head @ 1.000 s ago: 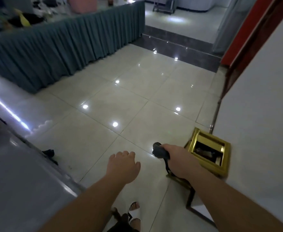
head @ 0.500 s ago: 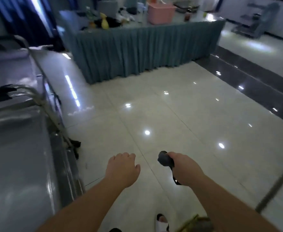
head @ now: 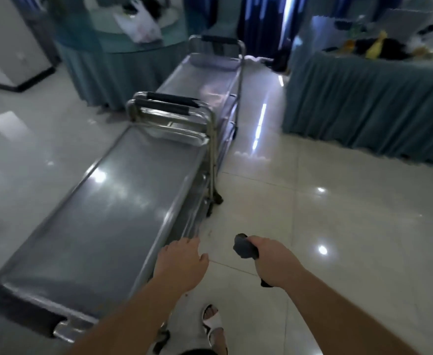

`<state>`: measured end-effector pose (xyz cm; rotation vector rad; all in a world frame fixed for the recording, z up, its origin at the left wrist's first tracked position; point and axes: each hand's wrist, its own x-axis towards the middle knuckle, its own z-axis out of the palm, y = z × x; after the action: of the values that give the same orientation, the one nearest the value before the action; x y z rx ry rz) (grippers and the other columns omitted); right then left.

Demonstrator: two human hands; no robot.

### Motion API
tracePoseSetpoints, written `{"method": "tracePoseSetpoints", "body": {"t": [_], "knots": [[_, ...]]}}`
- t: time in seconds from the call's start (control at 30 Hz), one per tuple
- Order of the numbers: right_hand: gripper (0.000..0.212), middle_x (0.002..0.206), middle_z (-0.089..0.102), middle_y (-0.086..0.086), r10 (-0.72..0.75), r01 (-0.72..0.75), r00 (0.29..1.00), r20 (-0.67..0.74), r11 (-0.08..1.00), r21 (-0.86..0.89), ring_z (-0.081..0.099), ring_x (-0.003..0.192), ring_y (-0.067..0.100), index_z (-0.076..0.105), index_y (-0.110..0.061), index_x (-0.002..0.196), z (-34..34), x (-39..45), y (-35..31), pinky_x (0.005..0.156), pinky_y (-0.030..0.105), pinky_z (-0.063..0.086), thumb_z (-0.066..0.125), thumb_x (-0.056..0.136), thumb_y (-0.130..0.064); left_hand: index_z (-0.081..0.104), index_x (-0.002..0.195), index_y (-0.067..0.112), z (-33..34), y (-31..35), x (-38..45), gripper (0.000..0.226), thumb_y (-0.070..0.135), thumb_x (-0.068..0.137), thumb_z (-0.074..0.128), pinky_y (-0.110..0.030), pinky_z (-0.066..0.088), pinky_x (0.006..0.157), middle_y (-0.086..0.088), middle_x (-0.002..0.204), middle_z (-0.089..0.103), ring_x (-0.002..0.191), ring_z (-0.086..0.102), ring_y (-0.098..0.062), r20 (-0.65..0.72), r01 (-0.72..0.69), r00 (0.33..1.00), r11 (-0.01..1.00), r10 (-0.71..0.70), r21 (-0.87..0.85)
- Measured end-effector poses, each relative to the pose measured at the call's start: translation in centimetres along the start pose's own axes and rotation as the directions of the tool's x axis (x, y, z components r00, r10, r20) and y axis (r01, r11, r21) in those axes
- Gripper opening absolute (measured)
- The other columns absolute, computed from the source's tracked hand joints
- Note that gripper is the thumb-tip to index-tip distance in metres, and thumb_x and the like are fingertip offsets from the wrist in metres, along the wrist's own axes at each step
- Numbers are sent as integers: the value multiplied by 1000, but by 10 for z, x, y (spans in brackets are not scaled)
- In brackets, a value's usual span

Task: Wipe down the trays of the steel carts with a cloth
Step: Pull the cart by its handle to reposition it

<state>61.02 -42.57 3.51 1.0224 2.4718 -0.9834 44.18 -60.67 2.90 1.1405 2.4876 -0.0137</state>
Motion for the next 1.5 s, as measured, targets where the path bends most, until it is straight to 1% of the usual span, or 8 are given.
{"method": "tracePoseSetpoints", "body": {"t": [0.2,0.43,0.53,0.67,0.9,1.07,1.23,1.5], "knots": [[47,97,58,-10,-115,140,981,153,976,-168,65,92,21,56,-35,135,-14,75,-46,69,31,51,49,97,-9,52,139,25,-11,-25,55,47,53,104,36,-44,45,104,-2,136,61,123,59,-25,15,138,990,988,-138,-74],[50,95,61,-7,-195,264,937,288,938,-223,65,75,16,54,-40,135,-30,144,-78,48,23,46,49,98,-7,55,123,26,-7,-48,71,35,50,104,40,-41,52,95,2,124,62,110,61,-23,9,296,953,925,-302,-239],[51,99,64,-7,-251,366,897,363,883,-293,65,83,16,57,-40,132,-29,170,-94,61,29,53,49,94,-7,54,130,28,9,-52,71,38,52,105,41,-40,52,96,3,133,60,117,60,-24,63,394,917,872,-393,-291],[54,125,67,-4,-335,555,788,516,750,-360,64,109,21,54,-39,139,-18,204,-115,92,37,54,54,93,-11,55,135,28,25,-45,65,43,53,101,45,-37,51,99,2,139,60,124,59,-25,77,563,813,747,-577,-353],[60,124,65,-6,-361,839,511,780,409,-360,64,104,21,50,-43,139,-5,234,-133,89,44,58,60,91,-9,55,134,28,49,22,37,43,51,100,44,-42,49,97,1,134,61,124,59,-27,243,832,478,347,-844,-433],[67,131,63,-1,-262,906,407,875,241,-349,63,112,26,46,-38,148,9,222,-130,95,45,57,60,92,-3,51,142,29,89,75,14,50,56,100,42,-41,47,97,3,136,60,123,58,-24,358,881,349,173,-866,-439],[68,147,55,5,-146,930,361,921,134,-343,56,130,28,39,-31,156,42,197,-122,108,41,48,56,98,-1,50,144,27,127,83,-11,53,55,101,39,-42,47,97,1,137,60,123,58,-23,408,881,334,128,-850,-455],[73,145,57,5,-91,869,443,892,286,-403,59,125,28,35,-33,159,134,190,-84,103,42,51,57,96,-2,52,141,25,212,60,-32,50,52,101,39,-42,49,96,1,133,61,120,58,-24,455,867,401,169,-795,-469]]}}
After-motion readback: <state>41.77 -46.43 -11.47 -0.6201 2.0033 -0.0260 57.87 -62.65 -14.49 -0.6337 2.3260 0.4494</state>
